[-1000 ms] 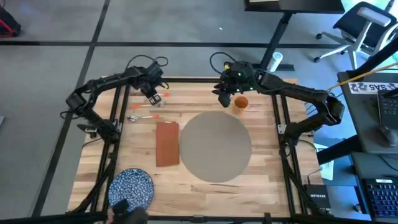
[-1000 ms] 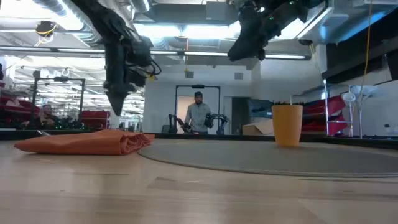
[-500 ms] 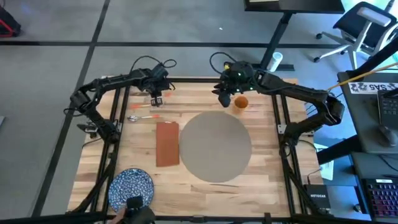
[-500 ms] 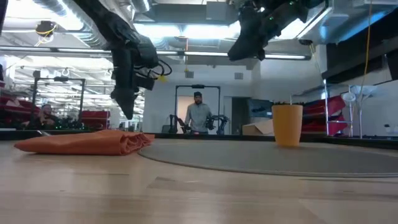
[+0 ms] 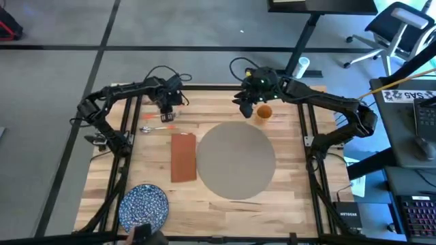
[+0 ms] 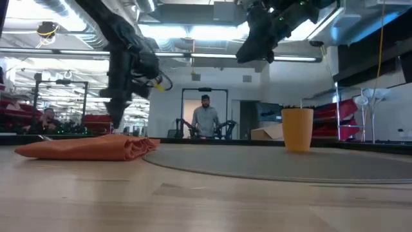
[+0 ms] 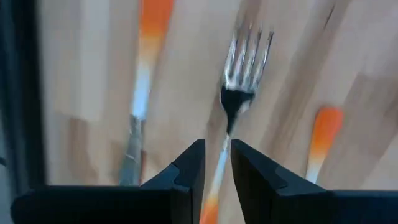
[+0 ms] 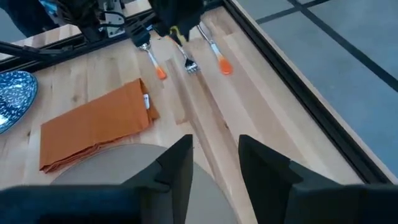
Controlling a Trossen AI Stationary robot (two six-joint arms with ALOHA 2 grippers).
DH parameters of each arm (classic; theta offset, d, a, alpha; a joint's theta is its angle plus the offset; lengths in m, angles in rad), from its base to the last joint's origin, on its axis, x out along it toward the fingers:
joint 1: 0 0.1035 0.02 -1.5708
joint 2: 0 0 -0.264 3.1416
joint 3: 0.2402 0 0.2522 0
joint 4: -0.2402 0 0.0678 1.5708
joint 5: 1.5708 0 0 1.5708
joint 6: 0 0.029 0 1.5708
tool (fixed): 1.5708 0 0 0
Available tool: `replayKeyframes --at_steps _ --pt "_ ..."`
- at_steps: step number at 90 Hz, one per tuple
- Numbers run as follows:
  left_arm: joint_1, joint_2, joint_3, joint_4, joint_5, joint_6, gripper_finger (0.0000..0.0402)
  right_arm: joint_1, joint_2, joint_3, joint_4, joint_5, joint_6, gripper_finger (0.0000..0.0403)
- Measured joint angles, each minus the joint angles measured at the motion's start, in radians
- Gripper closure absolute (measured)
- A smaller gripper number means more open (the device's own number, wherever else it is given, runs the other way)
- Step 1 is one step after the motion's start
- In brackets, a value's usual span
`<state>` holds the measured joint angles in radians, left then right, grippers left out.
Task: Set table place
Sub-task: Put the orange fork on the orange napkin
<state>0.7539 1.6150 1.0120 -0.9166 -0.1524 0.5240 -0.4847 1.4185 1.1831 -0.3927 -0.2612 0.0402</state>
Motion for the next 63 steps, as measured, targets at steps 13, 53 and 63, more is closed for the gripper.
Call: replayKeyframes --at_steps 13,53,63 --pt "-0.001 0.001 -0.086 0.017 0.001 -0.011 0.0341 0.000 0.000 0.000 0.000 -0.021 0.000 0.0288" --pt "-0.032 0.000 -0.131 0.116 -0.001 -0.042 0.0341 0.000 0.000 0.000 0.000 -0.021 0.000 0.0288" --pt "-0.047 0.000 -0.131 0.117 -0.001 -0.027 0.0346 0.000 0.000 0.000 0.000 -0.021 0.000 0.0288"
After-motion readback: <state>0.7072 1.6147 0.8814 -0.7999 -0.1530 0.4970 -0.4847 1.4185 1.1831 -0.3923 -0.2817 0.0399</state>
